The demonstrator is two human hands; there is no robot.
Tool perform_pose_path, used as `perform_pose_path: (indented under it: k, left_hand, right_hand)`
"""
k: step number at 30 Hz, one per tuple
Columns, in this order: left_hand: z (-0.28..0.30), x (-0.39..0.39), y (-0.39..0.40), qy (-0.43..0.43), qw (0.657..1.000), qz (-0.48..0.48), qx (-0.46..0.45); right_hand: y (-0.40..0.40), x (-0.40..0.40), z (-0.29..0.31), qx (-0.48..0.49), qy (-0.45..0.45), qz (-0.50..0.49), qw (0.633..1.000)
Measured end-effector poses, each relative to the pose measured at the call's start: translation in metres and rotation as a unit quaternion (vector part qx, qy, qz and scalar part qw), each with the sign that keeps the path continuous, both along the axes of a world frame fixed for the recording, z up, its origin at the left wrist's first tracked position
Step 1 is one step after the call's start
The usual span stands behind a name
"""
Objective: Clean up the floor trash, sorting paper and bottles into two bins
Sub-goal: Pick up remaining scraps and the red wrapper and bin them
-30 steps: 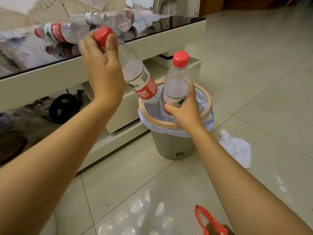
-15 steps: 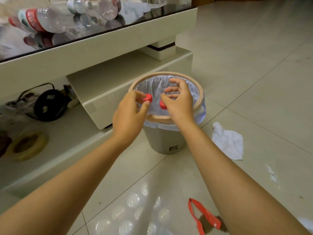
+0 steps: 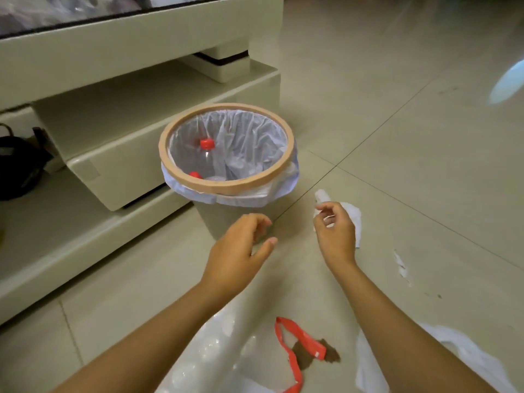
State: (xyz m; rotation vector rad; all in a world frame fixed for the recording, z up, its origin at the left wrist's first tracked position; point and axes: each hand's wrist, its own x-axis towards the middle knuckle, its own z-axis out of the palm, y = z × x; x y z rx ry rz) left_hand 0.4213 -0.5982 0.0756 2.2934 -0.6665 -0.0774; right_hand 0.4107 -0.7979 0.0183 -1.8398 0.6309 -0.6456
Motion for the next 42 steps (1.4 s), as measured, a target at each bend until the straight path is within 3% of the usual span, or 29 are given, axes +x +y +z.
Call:
perform_pose_path:
  k: [3, 7, 12, 15, 17, 20, 22, 24, 27, 34, 36, 39, 42]
  left_hand:
    - [-0.027, -0.004, -0.021, 0.039, 0.999, -0.026, 0.027]
    - [-0.055, -0.008, -0.042, 0.069, 0.996, -0.042, 0.046]
    - [-0.075, -0.012, -0.047, 0.089, 0.991, -0.062, 0.072]
    - [-0.080, -0.014, -0.041, 0.101, 0.990, -0.059, 0.084]
    - [-0.083, -0.016, -0.034, 0.116, 0.988, -0.050, 0.090]
    - [-0.084, -0.023, -0.020, 0.135, 0.985, -0.036, 0.098]
    - [-0.083, -0.028, -0.012, 0.141, 0.984, -0.034, 0.099]
    - [-0.080, -0.032, -0.004, 0.147, 0.984, -0.032, 0.092]
    - [-0.079, -0.040, -0.003, 0.162, 0.982, -0.036, 0.088]
    - [-0.080, -0.064, -0.068, 0.185, 0.980, -0.028, 0.069]
    - [-0.086, -0.075, -0.084, 0.184, 0.979, -0.034, 0.077]
    - [-0.097, -0.086, -0.094, 0.127, 0.972, -0.072, 0.183]
    - [-0.107, -0.098, -0.096, 0.049, 0.973, -0.098, 0.202]
  right_hand:
    - [-0.035, -0.007, -0.036, -0.139, 0.166, 0.043, 0.975]
    - [-0.056, -0.008, -0.057, -0.237, 0.349, 0.123, 0.898]
    - [-0.059, -0.003, -0.075, -0.238, 0.451, 0.180, 0.841]
    - [-0.059, -0.001, -0.084, -0.232, 0.471, 0.186, 0.830]
    - [-0.060, 0.000, -0.087, -0.230, 0.438, 0.165, 0.853]
    - [-0.050, -0.008, -0.088, -0.157, 0.239, 0.088, 0.954]
    - [-0.033, -0.023, -0.083, -0.061, 0.121, 0.031, 0.990]
    - [-0.016, -0.040, -0.079, -0.060, 0.073, 0.044, 0.995]
    - [-0.006, -0.062, -0.072, -0.132, 0.094, 0.149, 0.975]
    - [-0.027, -0.104, -0.024, -0.336, 0.155, 0.308, 0.877]
    - [-0.038, -0.121, -0.021, -0.296, 0.163, 0.311, 0.888]
    - [-0.054, -0.152, -0.024, -0.186, 0.110, 0.297, 0.930]
    - [-0.074, -0.181, -0.024, -0.004, 0.048, 0.149, 0.988]
